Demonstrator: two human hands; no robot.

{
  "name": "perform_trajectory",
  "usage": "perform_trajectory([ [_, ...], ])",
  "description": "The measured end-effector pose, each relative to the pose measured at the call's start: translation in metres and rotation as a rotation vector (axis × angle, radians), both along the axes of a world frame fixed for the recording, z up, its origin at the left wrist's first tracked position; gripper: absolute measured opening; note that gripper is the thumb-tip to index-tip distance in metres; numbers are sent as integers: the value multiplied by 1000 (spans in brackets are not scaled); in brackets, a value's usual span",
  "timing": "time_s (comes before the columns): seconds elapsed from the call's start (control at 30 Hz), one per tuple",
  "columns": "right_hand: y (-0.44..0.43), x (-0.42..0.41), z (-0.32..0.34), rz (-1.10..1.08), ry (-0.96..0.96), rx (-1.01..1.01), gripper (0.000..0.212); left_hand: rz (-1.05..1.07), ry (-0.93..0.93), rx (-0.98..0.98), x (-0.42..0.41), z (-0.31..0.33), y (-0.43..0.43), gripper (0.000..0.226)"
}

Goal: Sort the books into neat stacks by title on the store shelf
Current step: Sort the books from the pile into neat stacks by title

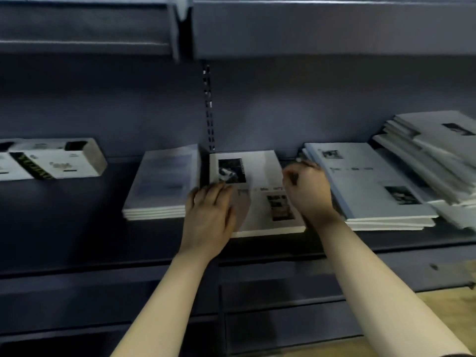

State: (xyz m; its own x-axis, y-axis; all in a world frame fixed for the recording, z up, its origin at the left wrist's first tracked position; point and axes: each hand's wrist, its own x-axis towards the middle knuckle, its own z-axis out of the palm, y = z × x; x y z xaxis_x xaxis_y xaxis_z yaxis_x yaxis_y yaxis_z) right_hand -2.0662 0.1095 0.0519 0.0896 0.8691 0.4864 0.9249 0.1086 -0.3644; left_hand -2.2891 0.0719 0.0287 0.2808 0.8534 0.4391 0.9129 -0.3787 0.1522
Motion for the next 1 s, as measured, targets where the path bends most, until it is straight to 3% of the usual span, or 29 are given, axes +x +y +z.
perform_trajectory([
  [0.23,0,120,-10,-276,-78,-264,47,-121,-6,-2,97,5,8,42],
  [0.37,-5,161,-7,-302,-171,-355,42,-156,-13,-23,140,2,11,45],
  [0.5,-3,190,-8,-364,-45,-415,78,-163,-24,-17,172,0,14,44],
  [0.7,-9,208,1,-353,138,-418,108,-105,-8,-17,193,-4,16,46],
  [0.77,-7,213,8,-333,182,-477,99,-78,-6,-26,195,-7,16,47],
  [0.9,-6,219,20,-316,202,-480,61,-40,-20,-49,196,-9,16,49],
  [1.0,-9,220,24,-324,209,-402,80,-22,-28,-51,197,-8,16,50],
])
